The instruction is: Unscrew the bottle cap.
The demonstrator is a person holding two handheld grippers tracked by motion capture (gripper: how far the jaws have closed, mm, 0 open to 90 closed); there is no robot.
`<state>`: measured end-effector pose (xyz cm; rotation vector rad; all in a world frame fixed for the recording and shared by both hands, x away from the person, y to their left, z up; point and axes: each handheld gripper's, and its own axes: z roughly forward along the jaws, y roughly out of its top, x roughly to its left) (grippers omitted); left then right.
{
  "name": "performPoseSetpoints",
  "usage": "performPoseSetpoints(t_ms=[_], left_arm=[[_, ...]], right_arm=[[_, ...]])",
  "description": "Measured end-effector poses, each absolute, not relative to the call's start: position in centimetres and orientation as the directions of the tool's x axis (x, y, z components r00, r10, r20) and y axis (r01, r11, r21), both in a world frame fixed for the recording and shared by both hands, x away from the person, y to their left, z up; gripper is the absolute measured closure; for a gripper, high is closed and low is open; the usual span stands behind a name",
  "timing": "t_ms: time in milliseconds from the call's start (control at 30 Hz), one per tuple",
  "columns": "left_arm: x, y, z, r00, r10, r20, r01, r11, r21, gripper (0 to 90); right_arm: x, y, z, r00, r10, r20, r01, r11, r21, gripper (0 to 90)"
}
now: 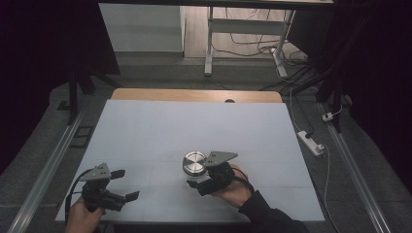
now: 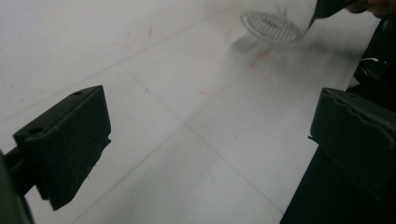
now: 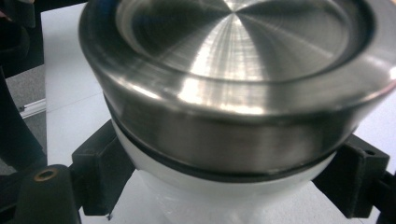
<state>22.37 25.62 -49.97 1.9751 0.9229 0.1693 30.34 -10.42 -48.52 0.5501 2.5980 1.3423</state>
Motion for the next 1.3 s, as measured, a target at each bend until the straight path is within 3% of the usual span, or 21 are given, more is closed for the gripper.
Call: performPoseSetpoints(t_ms=[767, 1300], left_arm=[[26.7, 20.1, -46.8, 0.829, 0.546, -0.12, 0.407, -0.441, 0.8, 0.0], [29.4, 15.9, -45.2, 0.921, 0.382, -0.076, 0.28, -0.514, 0.811, 0.0]], right_arm=[[30.5, -10.5, -48.6, -0.925, 0.378, 0.024, 0.236, 0.528, 0.816, 14.9], [30.5, -10.4, -48.6, -0.934, 0.357, 0.024, 0.222, 0.525, 0.822, 14.9]])
